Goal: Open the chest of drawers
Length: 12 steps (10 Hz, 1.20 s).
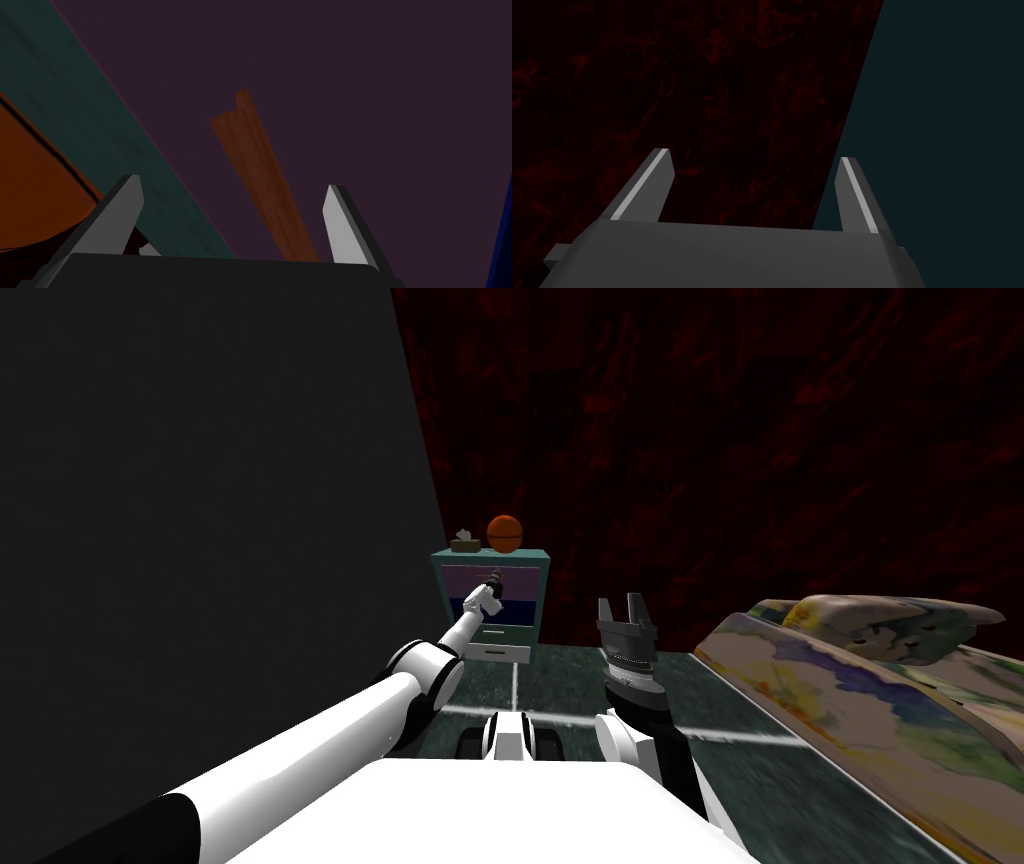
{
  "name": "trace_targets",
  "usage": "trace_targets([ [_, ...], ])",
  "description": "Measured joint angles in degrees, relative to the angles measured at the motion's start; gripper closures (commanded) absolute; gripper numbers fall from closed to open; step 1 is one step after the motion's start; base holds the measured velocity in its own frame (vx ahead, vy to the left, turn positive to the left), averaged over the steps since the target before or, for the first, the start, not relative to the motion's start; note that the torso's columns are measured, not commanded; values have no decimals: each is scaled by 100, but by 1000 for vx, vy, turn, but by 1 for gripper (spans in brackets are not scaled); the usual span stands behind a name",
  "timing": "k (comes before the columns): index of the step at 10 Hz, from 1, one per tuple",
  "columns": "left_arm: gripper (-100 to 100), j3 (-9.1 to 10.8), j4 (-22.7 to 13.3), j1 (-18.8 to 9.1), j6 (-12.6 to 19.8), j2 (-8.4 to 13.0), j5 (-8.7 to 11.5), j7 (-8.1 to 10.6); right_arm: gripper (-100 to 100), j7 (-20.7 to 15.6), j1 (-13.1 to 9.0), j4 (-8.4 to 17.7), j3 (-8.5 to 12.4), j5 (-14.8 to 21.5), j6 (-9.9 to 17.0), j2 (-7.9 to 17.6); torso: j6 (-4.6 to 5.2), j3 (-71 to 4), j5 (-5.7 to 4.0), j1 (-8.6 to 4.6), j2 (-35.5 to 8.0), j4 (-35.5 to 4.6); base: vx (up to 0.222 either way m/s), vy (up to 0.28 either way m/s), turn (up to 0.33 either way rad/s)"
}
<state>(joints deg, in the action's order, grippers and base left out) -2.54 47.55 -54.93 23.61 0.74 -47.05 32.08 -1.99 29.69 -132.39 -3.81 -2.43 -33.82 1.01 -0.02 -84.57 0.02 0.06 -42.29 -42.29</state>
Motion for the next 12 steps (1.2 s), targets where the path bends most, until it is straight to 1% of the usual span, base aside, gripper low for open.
trace_targets([
  [1,-100,7,-24,-31,12,3,-4,4,0,0,1,0,0,0,0,0,1,-17,0,2,29,7,53,7,-8],
  [2,100,8,-25,-36,16,3,-4,4,0,0,1,0,0,0,0,0,1,-12,0,-2,16,8,5,1,5],
  [3,100,9,-29,-30,18,3,-4,4,0,0,1,0,0,0,0,0,4,3,-2,-7,-5,-4,-50,-41,12],
  [4,100,77,-83,-26,-26,48,150,-121,0,0,-1,0,0,0,0,-1,9,10,-9,-22,-14,-17,-66,-60,-8],
  [5,100,127,-109,-48,-90,94,310,-277,0,0,-1,0,-1,0,0,-1,5,-1,-7,-20,3,-2,-36,-37,-3],
  [6,100,141,-106,-46,-114,113,412,-409,0,0,0,0,0,0,0,0,3,-11,-2,-5,18,5,-45,-57,-2],
  [8,100,257,-140,-50,-202,207,726,-731,0,0,0,0,0,0,0,-1,3,-4,-2,-6,6,2,-36,-47,3],
  [9,100,273,-167,-59,-237,239,872,-893,0,0,0,0,0,0,0,0,2,-3,0,2,6,1,-61,-51,-3],
  [11,100,378,-181,-33,-344,358,1278,-1269,0,0,0,0,0,0,0,0,3,5,-3,-8,-7,-3,-41,-41,3],
  [12,100,406,-230,-60,-378,367,1371,-1412,0,0,0,0,0,0,0,0,3,-2,-1,-2,5,1,-38,-58,-5],
])
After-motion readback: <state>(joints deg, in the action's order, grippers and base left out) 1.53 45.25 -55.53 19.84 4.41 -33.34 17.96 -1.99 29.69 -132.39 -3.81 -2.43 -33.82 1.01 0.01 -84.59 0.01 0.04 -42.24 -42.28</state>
